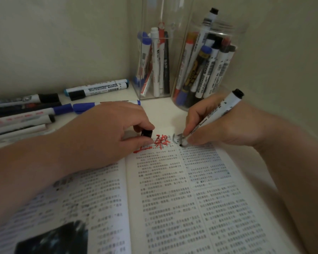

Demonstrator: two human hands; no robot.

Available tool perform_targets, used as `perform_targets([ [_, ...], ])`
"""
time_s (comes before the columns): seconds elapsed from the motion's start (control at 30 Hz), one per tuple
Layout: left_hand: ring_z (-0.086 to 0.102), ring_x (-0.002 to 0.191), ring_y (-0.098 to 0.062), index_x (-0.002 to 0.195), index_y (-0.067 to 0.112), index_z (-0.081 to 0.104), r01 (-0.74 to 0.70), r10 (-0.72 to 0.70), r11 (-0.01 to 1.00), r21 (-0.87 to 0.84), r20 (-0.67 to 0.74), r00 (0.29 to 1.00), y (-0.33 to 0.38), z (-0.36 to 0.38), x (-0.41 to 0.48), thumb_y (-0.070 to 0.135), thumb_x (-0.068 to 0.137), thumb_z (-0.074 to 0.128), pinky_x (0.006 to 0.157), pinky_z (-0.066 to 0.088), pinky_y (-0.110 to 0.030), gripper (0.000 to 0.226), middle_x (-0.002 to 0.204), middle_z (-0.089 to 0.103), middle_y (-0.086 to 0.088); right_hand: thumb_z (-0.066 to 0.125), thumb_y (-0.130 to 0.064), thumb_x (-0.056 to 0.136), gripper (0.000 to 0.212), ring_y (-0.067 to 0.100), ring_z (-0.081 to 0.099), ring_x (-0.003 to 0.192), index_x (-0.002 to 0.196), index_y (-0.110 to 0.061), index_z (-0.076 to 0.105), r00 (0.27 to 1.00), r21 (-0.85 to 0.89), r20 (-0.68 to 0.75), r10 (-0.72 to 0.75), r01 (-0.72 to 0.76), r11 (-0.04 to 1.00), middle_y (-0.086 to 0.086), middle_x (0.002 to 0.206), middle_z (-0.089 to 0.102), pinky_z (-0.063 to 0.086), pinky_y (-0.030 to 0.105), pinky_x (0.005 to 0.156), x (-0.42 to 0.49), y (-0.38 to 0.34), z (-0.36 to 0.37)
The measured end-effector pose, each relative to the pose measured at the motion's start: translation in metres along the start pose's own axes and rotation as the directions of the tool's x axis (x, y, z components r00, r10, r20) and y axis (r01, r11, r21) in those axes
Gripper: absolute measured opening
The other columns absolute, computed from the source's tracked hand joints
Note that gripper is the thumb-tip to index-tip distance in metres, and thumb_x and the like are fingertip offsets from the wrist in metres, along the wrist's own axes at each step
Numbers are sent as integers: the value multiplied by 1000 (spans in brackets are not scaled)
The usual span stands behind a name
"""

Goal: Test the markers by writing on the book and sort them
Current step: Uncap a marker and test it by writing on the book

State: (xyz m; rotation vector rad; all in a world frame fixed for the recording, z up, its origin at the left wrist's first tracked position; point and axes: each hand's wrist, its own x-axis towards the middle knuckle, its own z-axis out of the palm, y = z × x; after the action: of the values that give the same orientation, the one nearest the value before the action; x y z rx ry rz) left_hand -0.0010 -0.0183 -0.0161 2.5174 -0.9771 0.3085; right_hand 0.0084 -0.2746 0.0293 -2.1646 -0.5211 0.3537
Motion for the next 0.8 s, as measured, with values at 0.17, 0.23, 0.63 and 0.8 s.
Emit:
perform_targets([
  [0.17, 55, 96, 7, 106, 30, 74, 22, -22, 1000, -8, 0, 1000, 2, -1, 0, 53, 91, 63, 91, 36, -4, 29, 95, 66, 22, 81, 4, 76, 6, 22, 67, 68, 80, 1, 77, 1000, 44, -14, 19, -19, 999, 20, 77, 74, 53, 23, 61, -2, 5, -3],
  [0.23, 54, 95, 7, 105, 29, 74, 17, -17, 1000, 2, -2, 1000, 3, -1, 1, 50, 89, 63, 91, 35, -2, 29, 94, 67, 21, 77, 8, 80, 3, 25, 66, 65, 80, 7, 74, 996, 104, -75, 43, -35, 994, 21, 71, 71, 55, 26, 60, -1, 10, -4],
  [0.63, 58, 99, 4, 111, 34, 73, -2, 2, 1000, -23, -14, 1000, 3, 1, 1, 51, 90, 61, 89, 45, -16, 29, 98, 66, 24, 73, 7, 78, 16, 23, 66, 62, 67, 7, 62, 991, 0, -74, 111, -112, 994, 21, 64, 67, 54, 28, 59, 6, 10, -2],
  [0.8, 55, 101, 12, 116, 55, 58, 107, -102, 986, -130, 39, 994, 9, -3, 1, 45, 84, 72, 86, 36, -1, 36, 96, 63, 33, 71, 3, 72, 11, 16, 47, 46, 67, 0, 61, 976, 399, -213, -54, 137, 907, 4, 57, 58, 38, 24, 44, 5, 13, 4],
])
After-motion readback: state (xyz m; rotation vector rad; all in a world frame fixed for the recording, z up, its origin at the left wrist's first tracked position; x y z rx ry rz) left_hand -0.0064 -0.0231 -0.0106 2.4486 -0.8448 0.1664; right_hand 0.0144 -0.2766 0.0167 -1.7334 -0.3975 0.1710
